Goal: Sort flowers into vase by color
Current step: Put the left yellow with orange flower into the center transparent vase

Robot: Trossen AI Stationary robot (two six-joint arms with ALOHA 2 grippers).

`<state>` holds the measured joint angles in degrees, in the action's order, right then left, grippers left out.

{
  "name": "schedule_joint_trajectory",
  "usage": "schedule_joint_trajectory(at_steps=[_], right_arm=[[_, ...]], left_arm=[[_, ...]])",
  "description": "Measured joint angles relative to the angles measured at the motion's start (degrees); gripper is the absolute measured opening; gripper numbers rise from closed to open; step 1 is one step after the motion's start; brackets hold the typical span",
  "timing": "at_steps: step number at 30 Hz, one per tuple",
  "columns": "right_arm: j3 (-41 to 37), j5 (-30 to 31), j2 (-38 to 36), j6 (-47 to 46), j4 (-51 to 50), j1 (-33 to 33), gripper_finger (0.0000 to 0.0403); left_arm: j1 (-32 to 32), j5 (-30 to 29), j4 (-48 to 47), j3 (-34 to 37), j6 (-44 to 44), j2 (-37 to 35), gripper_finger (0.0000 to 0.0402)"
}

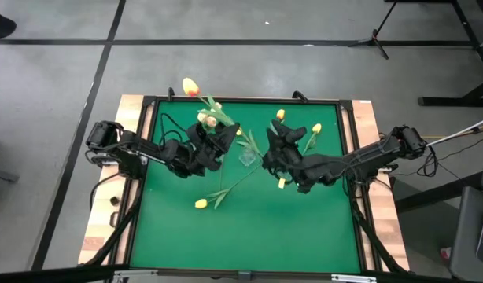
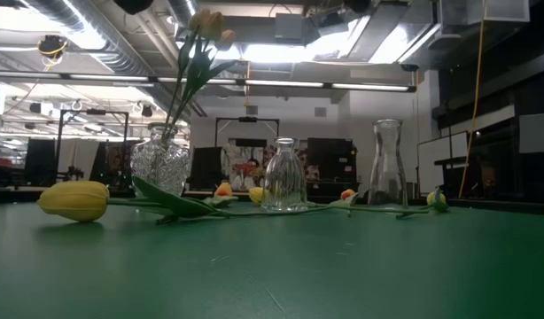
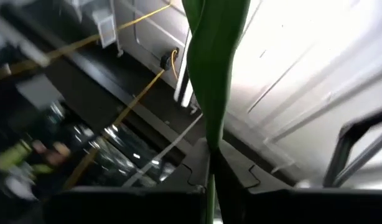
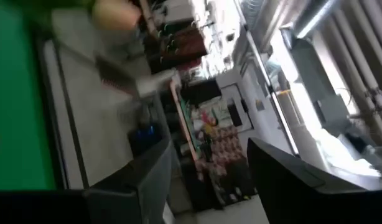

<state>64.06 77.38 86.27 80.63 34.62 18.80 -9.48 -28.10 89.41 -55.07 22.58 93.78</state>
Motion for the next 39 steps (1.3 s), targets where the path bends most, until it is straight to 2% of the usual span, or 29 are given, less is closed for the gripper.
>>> schedule_joint_trajectory(at_steps=[2,4,12,18,23,27,33,39], right_arm=[[-0.19,0.14,-1.41,-2.84,-5.6,0.61,0.0211],[-0.19,1.3,-2.85,-5.1,-7.08,1.06,0.0211],[-0.1,3.63,-11.6,-8.69,-7.78,-0.62,0.0211],[-0.08,4.41,-20.5,-11.81,-7.68,-0.4,0.0211],[-0.03,4.54,-27.56,-17.89,-7.67,-0.43,0.0211],[-0.03,4.11,-30.3,-20.1,-7.84,-0.4,0.0211],[-0.03,4.13,-31.53,-20.25,-8.28,-0.4,0.0211],[-0.03,3.98,-31.29,-23.39,-12.8,-0.4,0.0211]], left_arm=[[-0.38,-0.04,0.14,0.0,-5.64,0.0,0.0008],[-0.71,-0.86,0.32,0.0,-9.46,-0.08,0.0008],[-3.54,-3.94,-0.03,0.0,-23.62,-1.31,0.0008],[-5.82,-9.44,-0.57,0.0,-29.35,-2.26,0.0008],[-7.38,-11.93,-6.54,0.0,-31.37,-2.23,0.0008],[-7.46,-16.03,-13.09,0.0,-31.91,-2.21,0.0008],[-7.22,-23.68,-22.37,0.0,-35.13,-2.19,0.0008],[-5.13,-27.08,-27.86,2.39,-32.49,-2.19,0.0008]])
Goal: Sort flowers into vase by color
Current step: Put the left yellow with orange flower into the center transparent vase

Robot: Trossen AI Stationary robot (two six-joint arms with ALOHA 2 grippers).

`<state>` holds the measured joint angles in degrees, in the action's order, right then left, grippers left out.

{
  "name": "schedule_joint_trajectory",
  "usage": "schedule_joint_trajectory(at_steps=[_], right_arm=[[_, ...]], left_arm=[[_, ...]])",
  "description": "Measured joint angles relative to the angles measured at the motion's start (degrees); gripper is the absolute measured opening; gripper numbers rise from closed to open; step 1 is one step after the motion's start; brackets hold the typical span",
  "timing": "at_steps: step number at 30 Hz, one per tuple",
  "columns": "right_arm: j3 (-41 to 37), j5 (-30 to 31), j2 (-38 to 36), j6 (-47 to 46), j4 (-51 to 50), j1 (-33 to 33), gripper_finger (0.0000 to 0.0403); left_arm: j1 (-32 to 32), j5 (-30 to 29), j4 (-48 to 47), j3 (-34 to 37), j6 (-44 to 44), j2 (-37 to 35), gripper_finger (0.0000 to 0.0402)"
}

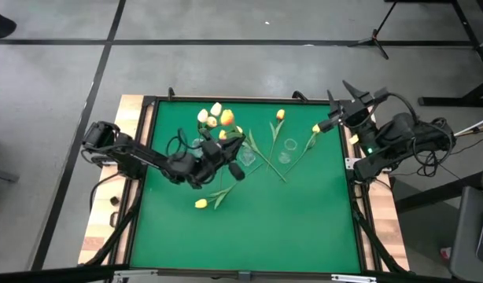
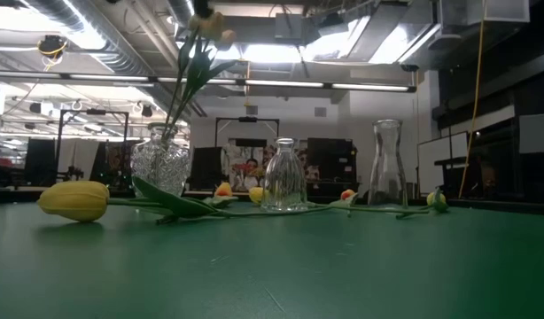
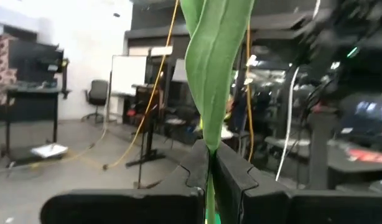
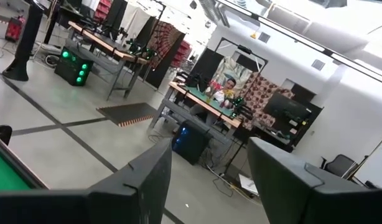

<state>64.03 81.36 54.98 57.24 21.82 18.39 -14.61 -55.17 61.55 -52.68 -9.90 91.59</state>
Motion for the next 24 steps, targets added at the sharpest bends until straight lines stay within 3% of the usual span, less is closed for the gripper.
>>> schedule_joint_trajectory(at_steps=[8,24], right_arm=[[0.0,-0.65,-0.02,-5.02,-5.02,0.0,0.0211],[0.0,-2.91,0.02,-12.2,-13.11,-0.02,0.0211]], left_arm=[[3.84,-1.29,-0.77,4.69,4.23,0.07,0.0004],[5.94,-2.9,-2.25,5.02,4.46,6.93,0.0001]])
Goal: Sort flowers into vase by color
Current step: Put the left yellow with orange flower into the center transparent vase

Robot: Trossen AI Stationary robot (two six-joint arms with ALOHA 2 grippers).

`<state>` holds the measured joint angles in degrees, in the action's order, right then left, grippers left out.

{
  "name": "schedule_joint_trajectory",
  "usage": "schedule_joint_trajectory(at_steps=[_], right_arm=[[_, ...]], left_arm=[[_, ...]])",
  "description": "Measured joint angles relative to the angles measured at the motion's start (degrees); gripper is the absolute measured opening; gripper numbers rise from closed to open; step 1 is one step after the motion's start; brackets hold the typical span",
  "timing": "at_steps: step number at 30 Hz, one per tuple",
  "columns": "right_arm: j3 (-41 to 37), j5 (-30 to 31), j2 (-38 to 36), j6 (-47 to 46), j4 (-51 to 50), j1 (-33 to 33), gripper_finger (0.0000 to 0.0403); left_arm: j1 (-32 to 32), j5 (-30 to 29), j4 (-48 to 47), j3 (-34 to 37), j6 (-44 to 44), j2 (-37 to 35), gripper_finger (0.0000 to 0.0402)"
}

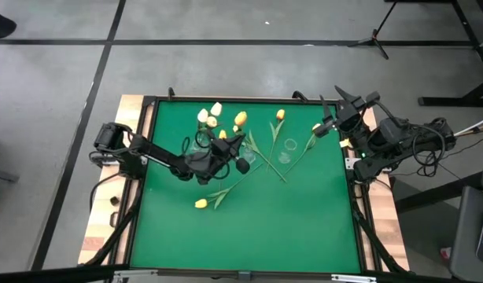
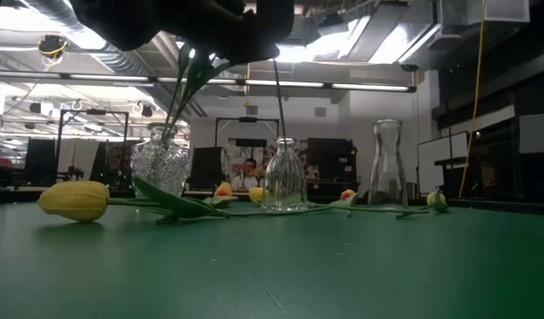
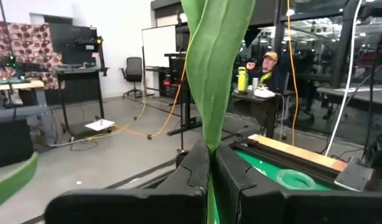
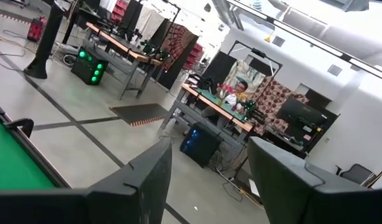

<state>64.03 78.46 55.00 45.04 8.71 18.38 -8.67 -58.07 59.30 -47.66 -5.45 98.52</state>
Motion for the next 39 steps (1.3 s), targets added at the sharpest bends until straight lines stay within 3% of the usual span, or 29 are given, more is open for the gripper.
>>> schedule_joint_trajectory(at_steps=[13,20,30,39], right_arm=[[0.0,0.48,0.0,0.0,-0.39,-0.01,0.0211],[0.0,1.35,0.0,-4.39,-4.56,-0.01,0.0211],[0.0,-4.48,0.0,-9.21,-6.29,-0.03,0.0211],[0.0,-4.56,0.0,-10.27,-6.27,-0.03,0.0211]], left_arm=[[0.76,-1.03,-3.78,0.0,5.54,0.09,0.0],[1.05,2.76,-7.66,0.0,8.51,0.09,0.0001],[1.05,4.21,-11.53,-0.02,10.99,0.09,0.0042],[1.05,4.21,-13.85,-0.02,13.54,0.1,0.0073]])
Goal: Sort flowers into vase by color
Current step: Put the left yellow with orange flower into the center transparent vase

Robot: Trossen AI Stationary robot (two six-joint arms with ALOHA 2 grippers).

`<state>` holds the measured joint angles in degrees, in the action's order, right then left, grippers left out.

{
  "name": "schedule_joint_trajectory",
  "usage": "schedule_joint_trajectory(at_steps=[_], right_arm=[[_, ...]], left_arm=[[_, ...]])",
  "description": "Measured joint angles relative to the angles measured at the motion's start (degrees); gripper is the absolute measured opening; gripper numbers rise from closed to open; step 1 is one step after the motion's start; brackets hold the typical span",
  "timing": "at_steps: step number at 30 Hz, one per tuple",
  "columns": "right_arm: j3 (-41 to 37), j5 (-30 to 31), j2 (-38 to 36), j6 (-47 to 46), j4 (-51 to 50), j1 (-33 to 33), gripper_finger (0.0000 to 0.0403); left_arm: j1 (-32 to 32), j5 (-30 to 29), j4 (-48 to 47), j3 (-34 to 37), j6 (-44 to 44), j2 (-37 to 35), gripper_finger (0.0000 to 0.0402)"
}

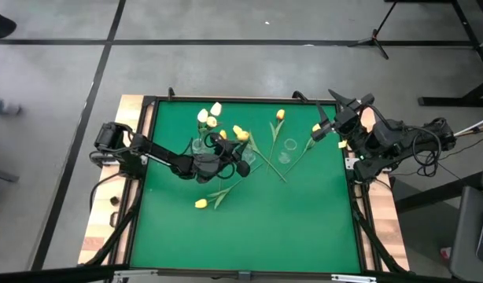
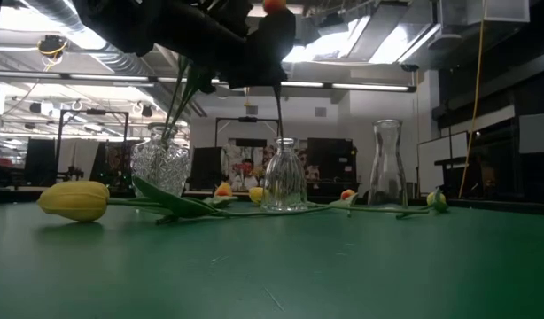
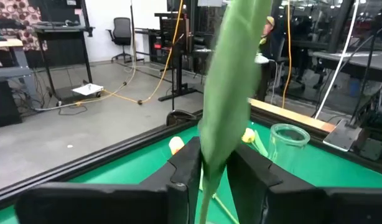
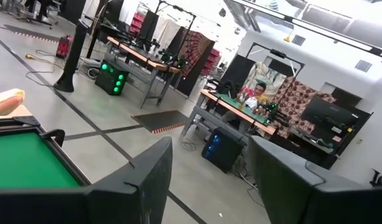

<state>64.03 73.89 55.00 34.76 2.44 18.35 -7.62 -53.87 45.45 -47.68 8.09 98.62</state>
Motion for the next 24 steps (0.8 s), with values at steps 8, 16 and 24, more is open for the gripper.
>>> schedule_joint_trajectory(at_steps=[8,16,24], right_arm=[[0.0,-0.44,0.0,-0.09,-0.17,0.0,0.0211],[0.0,-0.44,-0.01,-2.62,-3.47,0.0,0.0211],[0.0,-0.47,0.0,-6.49,-9.15,0.0,0.0211]], left_arm=[[-0.37,-1.51,0.03,0.0,0.51,-0.01,0.0105],[-2.4,-7.69,0.46,0.0,-4.94,-0.01,0.0122],[-2.95,-11.19,1.03,0.0,-5.5,-0.03,0.012]])
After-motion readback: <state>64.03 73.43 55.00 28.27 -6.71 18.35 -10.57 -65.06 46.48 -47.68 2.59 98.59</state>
